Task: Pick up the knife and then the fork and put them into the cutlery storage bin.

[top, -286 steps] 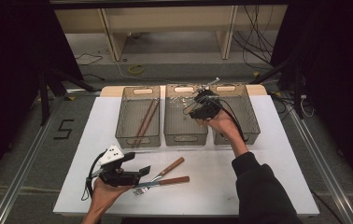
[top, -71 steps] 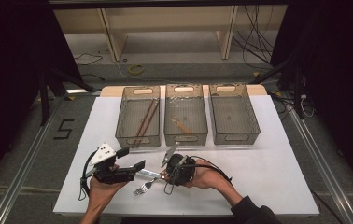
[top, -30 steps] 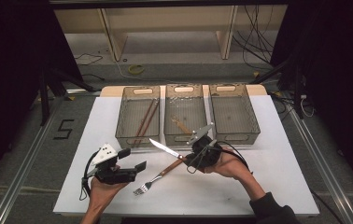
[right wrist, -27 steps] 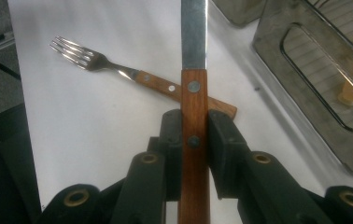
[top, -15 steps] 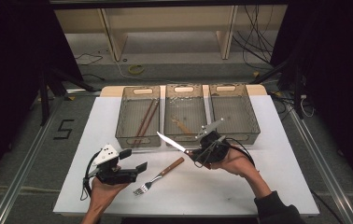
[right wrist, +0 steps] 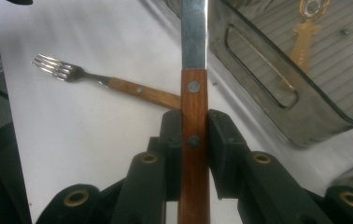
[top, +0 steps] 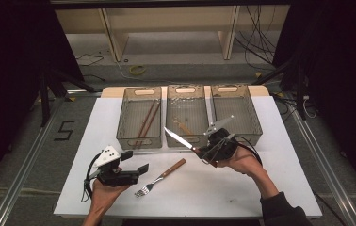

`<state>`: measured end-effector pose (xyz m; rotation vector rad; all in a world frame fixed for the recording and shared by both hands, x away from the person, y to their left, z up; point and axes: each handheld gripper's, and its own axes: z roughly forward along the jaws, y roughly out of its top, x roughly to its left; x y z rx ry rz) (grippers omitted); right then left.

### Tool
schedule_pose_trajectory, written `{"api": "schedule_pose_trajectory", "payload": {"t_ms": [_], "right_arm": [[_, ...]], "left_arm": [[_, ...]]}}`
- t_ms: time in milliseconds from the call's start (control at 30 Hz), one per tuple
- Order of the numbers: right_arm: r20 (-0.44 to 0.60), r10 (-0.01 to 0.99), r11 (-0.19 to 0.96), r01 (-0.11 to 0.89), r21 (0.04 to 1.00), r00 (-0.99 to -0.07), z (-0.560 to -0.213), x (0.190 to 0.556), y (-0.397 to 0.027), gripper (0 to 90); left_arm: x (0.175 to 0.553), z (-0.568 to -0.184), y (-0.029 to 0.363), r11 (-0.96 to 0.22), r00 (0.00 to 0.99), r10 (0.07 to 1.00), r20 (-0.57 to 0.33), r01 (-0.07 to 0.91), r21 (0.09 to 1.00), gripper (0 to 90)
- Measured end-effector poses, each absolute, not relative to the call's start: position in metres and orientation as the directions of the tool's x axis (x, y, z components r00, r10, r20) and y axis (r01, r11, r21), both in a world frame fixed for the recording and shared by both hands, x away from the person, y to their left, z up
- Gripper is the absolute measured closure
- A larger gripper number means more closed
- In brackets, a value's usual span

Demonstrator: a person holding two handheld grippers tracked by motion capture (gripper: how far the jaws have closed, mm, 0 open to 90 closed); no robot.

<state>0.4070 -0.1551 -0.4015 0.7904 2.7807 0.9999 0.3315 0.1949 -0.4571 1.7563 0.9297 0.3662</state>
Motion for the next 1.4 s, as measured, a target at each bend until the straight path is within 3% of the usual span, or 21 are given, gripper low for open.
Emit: {"api": "schedule_pose_trajectory", "payload": {"t_ms": [1400], "right_arm": [[0.118,0.664,0.492,0.550,0.675,-0.738,-0.378,0.441,-0.216,77.3]], "left_arm": [[0.333,-0.459,0.192,-0.133,0.652,0.732,-0.196,0.420,0.898,15.7]]}}
